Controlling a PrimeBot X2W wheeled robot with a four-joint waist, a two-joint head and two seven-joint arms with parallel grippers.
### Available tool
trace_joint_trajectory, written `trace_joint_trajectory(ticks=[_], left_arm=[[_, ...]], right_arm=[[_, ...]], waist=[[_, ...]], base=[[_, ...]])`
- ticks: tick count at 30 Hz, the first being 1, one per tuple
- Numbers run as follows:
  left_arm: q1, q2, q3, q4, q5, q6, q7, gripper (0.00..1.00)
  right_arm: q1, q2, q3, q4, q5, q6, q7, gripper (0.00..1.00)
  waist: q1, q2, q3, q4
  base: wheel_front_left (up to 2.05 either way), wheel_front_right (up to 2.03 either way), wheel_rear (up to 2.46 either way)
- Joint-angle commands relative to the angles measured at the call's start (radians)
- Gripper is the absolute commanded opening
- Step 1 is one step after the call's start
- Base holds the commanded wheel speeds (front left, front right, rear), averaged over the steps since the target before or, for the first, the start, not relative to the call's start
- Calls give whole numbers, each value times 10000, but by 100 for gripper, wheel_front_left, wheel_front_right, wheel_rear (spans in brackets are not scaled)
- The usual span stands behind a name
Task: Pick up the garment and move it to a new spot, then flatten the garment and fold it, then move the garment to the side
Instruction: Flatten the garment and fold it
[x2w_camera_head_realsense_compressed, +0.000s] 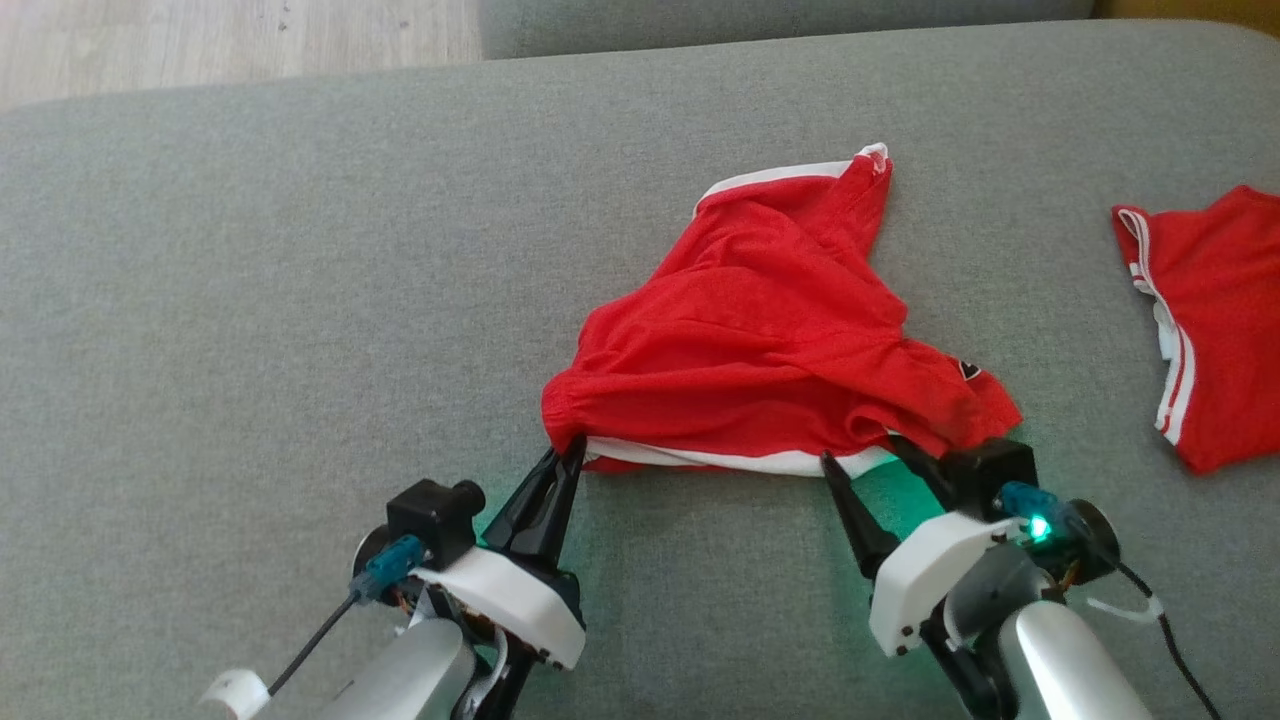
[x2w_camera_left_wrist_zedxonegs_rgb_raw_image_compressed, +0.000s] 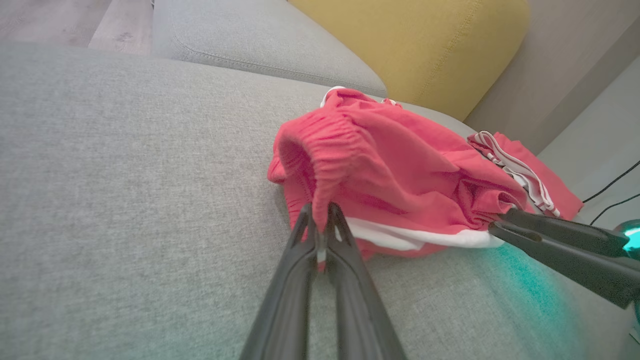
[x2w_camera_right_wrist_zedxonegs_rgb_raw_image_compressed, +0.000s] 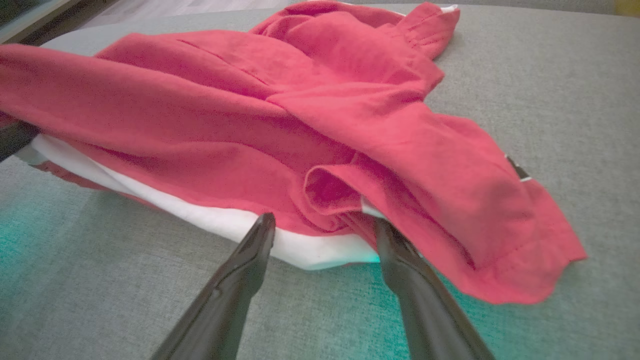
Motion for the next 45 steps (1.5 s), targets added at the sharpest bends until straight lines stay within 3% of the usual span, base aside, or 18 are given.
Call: trace_joint_trajectory(ticks=[1, 8, 17, 22, 36, 40, 45], left_arm=[[-157, 173, 214, -320, -59, 32, -23, 0], [-192, 189, 163, -367, -78, 50, -13, 0], [-218, 265, 126, -457, -98, 95, -4, 0], [-244, 295, 113, -501, -120, 123, 7, 0], [-279, 260, -39, -478, -178, 97, 17, 0], [-222, 253, -92, -460, -192, 93, -7, 0], [-101, 287, -80, -487, -240, 150, -62, 0]], right_arm=[[-392, -22, 133, -212, -107, 67, -91, 100], [-563, -22, -756, -65, -144, 67, -288, 100], [-647, -22, -1469, -217, 1257, 67, -682, 100], [-711, -22, -1658, -478, 890, 67, -896, 100], [-1360, -78, -995, -87, -778, 67, 74, 100], [-907, -254, -793, -771, -1000, 67, 115, 100], [380, -715, -163, -2378, -1108, 67, 1083, 100]], waist=[[0, 0, 27, 6], [0, 0, 76, 36], [0, 0, 115, -8], [0, 0, 157, -27], [0, 0, 87, 84], [0, 0, -6, 172], [0, 0, -120, 83]], base=[[0, 0, 0], [0, 0, 0], [0, 0, 0], [0, 0, 0], [0, 0, 0], [0, 0, 0], [0, 0, 0]])
